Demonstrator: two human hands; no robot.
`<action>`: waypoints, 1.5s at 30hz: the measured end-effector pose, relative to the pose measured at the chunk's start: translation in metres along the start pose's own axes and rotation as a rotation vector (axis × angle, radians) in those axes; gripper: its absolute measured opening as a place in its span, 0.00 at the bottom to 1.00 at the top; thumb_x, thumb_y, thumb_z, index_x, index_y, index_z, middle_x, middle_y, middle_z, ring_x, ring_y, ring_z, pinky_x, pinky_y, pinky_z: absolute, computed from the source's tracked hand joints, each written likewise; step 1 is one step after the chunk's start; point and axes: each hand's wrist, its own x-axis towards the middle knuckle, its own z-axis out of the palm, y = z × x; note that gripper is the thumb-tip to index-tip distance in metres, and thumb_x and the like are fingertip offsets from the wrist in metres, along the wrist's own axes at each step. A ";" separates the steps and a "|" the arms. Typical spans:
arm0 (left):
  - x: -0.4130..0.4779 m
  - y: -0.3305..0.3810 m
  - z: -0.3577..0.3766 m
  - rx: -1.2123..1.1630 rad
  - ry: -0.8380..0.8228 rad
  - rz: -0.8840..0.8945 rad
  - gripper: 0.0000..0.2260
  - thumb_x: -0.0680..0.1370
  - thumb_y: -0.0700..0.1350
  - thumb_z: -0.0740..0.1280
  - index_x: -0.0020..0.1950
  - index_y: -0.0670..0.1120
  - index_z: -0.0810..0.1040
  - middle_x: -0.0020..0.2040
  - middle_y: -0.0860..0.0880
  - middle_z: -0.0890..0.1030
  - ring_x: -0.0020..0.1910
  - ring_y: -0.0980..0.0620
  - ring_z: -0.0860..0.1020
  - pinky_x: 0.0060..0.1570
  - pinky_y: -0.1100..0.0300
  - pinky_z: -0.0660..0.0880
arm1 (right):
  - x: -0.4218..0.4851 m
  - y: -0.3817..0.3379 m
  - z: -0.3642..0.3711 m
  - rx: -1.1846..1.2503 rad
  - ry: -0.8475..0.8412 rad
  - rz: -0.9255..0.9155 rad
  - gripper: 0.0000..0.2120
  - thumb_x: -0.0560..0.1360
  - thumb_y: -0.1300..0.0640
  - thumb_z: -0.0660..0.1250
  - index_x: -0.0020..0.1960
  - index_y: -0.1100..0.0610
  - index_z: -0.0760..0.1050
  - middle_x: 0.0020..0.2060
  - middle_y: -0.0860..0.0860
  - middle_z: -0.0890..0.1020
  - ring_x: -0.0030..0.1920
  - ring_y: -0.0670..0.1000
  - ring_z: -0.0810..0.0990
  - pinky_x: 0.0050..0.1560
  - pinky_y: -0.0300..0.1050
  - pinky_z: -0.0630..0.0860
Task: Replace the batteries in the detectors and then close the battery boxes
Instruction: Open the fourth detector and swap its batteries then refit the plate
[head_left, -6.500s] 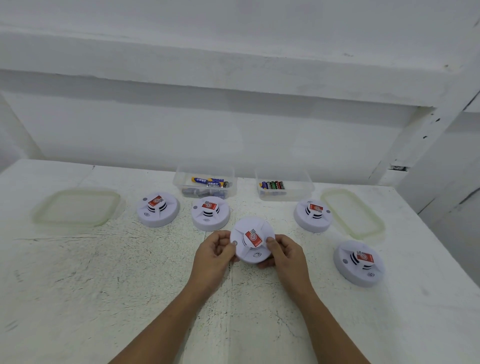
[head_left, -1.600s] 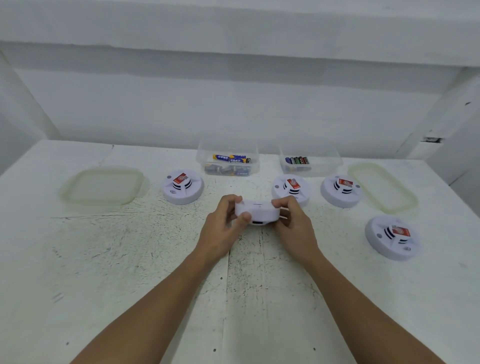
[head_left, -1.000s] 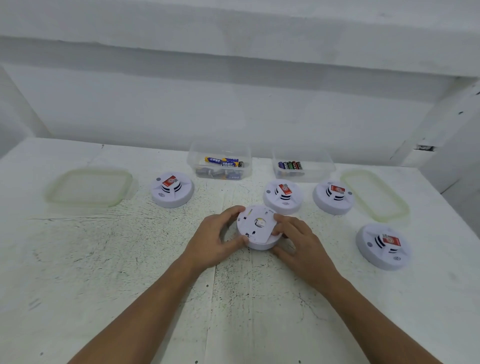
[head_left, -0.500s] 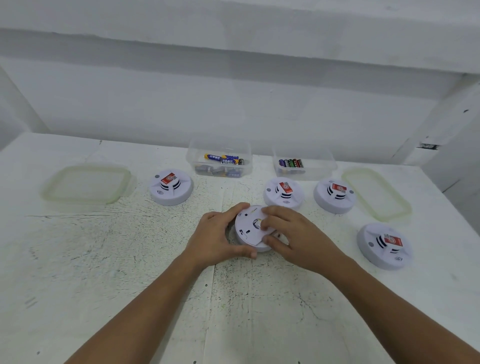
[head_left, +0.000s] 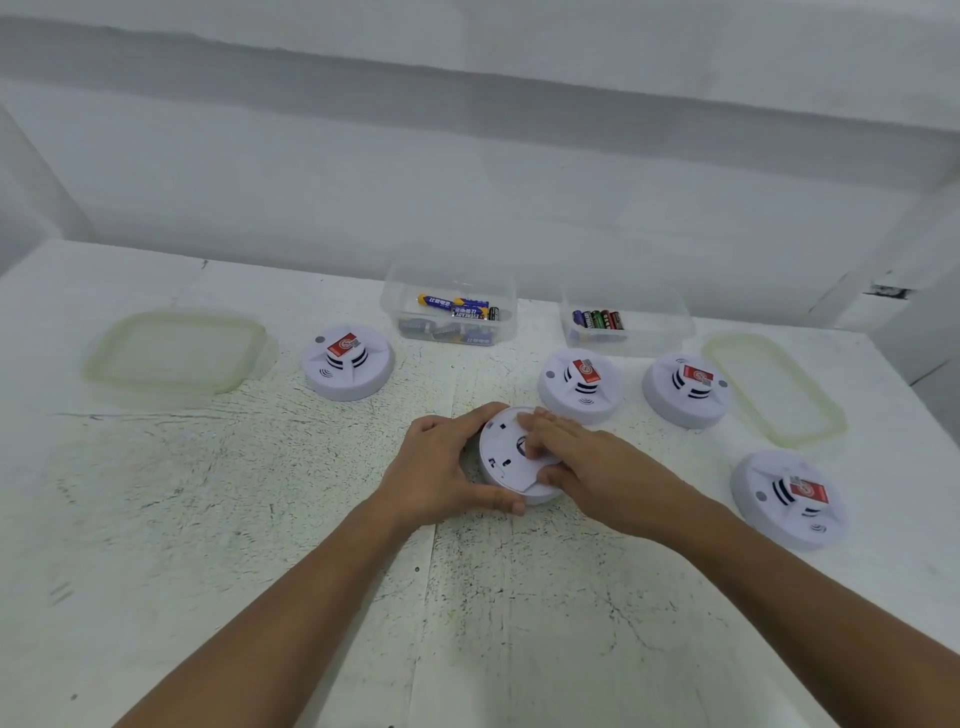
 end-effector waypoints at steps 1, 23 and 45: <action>0.000 0.001 0.000 -0.003 -0.002 0.002 0.41 0.55 0.68 0.75 0.62 0.76 0.57 0.52 0.75 0.64 0.58 0.54 0.63 0.58 0.63 0.59 | 0.000 0.001 -0.001 0.009 -0.004 -0.002 0.24 0.81 0.56 0.57 0.76 0.52 0.56 0.72 0.46 0.65 0.72 0.44 0.60 0.55 0.33 0.61; -0.001 0.001 -0.001 -0.085 -0.005 -0.020 0.44 0.54 0.64 0.79 0.65 0.73 0.60 0.54 0.72 0.69 0.58 0.53 0.64 0.59 0.62 0.59 | 0.017 0.012 -0.021 0.101 -0.155 -0.100 0.14 0.78 0.61 0.62 0.63 0.55 0.70 0.74 0.42 0.62 0.76 0.45 0.54 0.71 0.45 0.61; 0.005 -0.010 0.009 -0.120 0.054 -0.003 0.43 0.50 0.73 0.75 0.64 0.72 0.67 0.49 0.65 0.80 0.54 0.49 0.74 0.57 0.51 0.73 | -0.008 0.007 -0.022 0.496 0.413 0.128 0.08 0.65 0.65 0.76 0.36 0.56 0.78 0.41 0.46 0.72 0.42 0.35 0.74 0.42 0.24 0.66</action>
